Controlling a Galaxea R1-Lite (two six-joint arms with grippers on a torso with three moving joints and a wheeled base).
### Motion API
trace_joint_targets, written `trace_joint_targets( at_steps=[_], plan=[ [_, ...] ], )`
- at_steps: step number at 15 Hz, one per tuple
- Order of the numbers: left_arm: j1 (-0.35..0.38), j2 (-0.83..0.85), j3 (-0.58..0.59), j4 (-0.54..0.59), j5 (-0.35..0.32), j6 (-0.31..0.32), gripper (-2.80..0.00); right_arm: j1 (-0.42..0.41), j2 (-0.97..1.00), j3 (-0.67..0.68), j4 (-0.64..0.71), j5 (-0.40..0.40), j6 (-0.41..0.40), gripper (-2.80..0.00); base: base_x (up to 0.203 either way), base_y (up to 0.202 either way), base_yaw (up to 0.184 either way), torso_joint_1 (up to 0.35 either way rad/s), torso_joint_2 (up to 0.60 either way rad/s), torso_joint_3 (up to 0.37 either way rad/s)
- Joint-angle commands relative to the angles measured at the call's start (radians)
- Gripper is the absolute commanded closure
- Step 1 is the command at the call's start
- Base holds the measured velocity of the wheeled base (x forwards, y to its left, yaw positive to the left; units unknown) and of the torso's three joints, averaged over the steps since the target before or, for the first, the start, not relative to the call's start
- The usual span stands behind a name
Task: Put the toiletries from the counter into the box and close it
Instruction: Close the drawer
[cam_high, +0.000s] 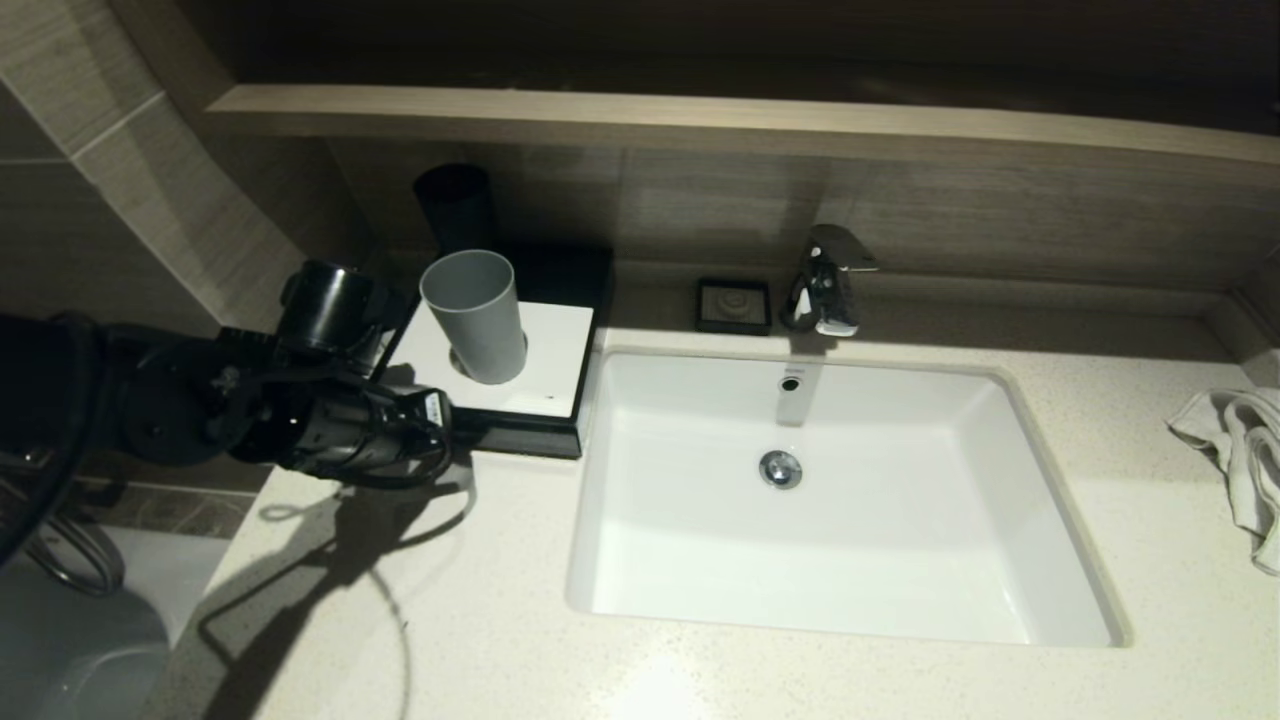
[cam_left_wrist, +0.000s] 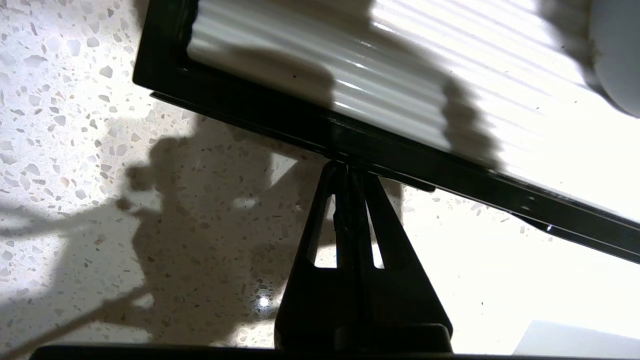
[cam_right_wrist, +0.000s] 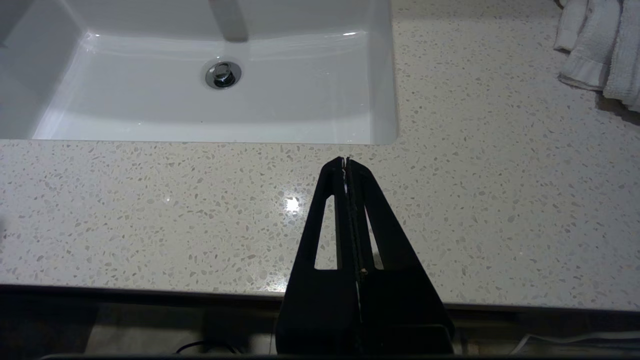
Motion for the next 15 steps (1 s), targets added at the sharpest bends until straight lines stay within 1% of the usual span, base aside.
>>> trace_joint_targets(
  at_steps=[1, 6, 9, 15],
  plan=[
    [0.000, 0.000, -0.008, 0.001, 0.002, -0.003, 0.00, 0.000, 0.000, 0.000, 0.000, 0.000, 0.001, 0.00, 0.000, 0.000, 0.000, 0.000, 0.00, 0.000],
    [0.002, -0.003, -0.007, -0.010, 0.003, -0.003, 0.00, 0.000, 0.000, 0.000, 0.000, 0.000, 0.000, 0.00, 0.000, 0.000, 0.000, 0.000, 0.00, 0.000],
    [0.001, -0.035, 0.010, 0.000, 0.002, -0.003, 0.00, 0.000, 0.000, 0.000, 0.000, 0.000, 0.000, 0.00, 0.000, 0.000, 0.000, 0.000, 0.00, 0.000],
    [-0.005, -0.160, 0.148, 0.008, -0.001, 0.002, 0.00, 0.000, 0.000, 0.000, 0.000, 0.000, 0.001, 0.00, 0.000, 0.000, 0.000, 0.000, 0.00, 0.000]
  ],
)
